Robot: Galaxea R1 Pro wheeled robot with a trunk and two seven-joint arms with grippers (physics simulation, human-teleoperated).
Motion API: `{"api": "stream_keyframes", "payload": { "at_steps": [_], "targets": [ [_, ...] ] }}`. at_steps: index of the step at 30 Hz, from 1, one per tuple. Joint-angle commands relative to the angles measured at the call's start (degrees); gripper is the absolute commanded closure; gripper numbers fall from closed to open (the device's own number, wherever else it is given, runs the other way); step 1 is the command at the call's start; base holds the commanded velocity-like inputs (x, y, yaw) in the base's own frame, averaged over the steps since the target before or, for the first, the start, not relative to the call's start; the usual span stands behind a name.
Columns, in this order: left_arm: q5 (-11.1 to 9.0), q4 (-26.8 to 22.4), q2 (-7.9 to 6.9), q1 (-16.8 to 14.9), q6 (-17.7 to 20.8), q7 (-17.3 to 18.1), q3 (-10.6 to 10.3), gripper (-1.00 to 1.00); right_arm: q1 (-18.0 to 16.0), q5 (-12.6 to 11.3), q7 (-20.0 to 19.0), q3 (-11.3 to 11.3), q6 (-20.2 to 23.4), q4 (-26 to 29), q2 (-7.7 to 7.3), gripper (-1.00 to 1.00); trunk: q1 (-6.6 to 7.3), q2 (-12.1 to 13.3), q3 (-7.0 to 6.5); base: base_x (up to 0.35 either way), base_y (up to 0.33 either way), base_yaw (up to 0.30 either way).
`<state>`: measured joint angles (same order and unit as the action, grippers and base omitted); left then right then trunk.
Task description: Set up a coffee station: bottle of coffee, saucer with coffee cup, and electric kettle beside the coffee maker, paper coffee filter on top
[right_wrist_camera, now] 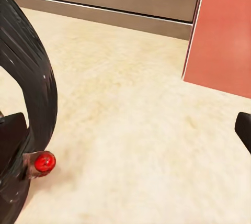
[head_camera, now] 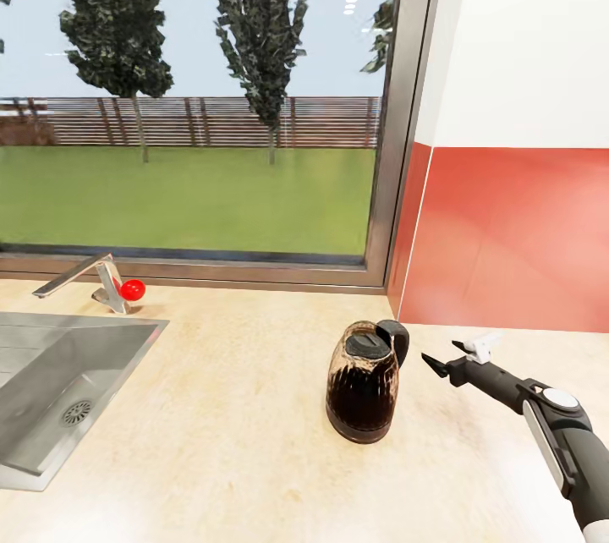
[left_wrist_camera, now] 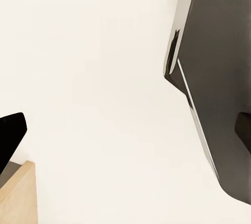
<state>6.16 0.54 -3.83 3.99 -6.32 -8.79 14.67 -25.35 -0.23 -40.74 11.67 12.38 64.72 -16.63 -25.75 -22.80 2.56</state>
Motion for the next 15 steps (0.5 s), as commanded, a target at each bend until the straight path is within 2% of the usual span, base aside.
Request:
{"api": "stream_keyframes", "payload": {
  "at_steps": [1,11,15],
  "targets": [
    [0.6,0.0,-0.01,0.0,-0.2,-0.2,0.5,-1.0,0.0,0.0,-0.3,0.1,0.5,0.1,0.02,-1.0,-0.04,-0.1,0.11,0.0,0.0,0.0],
    [0.6,0.1,-0.01,0.0,-0.2,-0.2,0.5,-1.0,0.0,0.0,-0.3,0.1,0.4,0.1,0.1,-1.0,-0.04,-0.1,0.11,0.0,0.002,0.0],
    [0.6,0.1,0.0,0.0,-0.2,-0.2,0.5,-1.0,0.0,0.0,-0.3,0.1,0.4,0.1,0.52,-1.0,-0.04,-0.1,0.11,0.0,0.129,0.0]
  ]
}}
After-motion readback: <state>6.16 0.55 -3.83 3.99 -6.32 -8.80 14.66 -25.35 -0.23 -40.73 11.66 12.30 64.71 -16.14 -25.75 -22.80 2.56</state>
